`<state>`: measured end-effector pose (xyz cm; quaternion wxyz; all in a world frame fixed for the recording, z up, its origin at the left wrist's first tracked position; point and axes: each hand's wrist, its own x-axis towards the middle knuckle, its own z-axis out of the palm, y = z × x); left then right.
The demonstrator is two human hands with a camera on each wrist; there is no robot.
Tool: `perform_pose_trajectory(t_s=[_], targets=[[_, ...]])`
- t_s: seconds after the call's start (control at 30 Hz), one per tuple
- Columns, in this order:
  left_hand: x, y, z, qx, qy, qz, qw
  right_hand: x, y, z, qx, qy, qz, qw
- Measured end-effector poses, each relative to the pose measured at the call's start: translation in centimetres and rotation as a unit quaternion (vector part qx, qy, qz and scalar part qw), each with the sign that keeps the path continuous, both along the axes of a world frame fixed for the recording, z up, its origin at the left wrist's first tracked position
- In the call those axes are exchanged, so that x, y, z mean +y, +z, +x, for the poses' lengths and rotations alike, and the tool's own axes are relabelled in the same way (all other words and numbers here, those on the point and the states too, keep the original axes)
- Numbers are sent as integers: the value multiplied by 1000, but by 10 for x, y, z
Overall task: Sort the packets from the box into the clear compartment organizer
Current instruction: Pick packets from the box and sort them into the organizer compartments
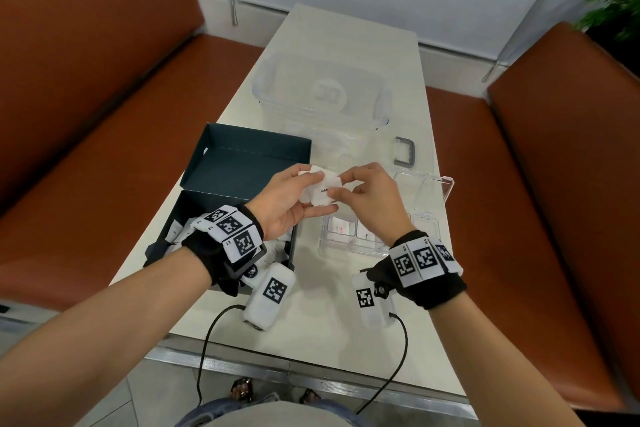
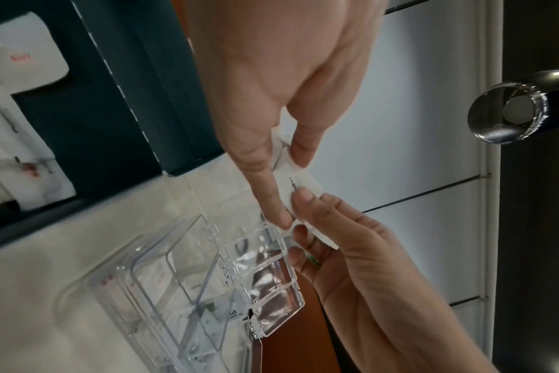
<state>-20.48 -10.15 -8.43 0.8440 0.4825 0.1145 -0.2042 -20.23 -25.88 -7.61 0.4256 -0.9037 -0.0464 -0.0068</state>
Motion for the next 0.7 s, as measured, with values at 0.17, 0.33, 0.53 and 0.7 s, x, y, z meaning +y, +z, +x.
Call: perform_pose_trajectory(t_s=[0.17, 0.33, 0.53, 0.7], targets=[[-19, 9, 4, 2, -5, -14, 1000, -25, 13, 1, 27, -37, 113, 992], [-38, 8, 6, -18, -18, 6, 1000, -50, 20, 2, 32, -85, 169, 981], [-52, 3, 5, -49, 4, 21, 999, -72, 26, -3, 53, -150, 337, 928], [-63, 4, 3, -59, 9, 13, 998, -66, 20, -12, 141, -114, 405, 896]])
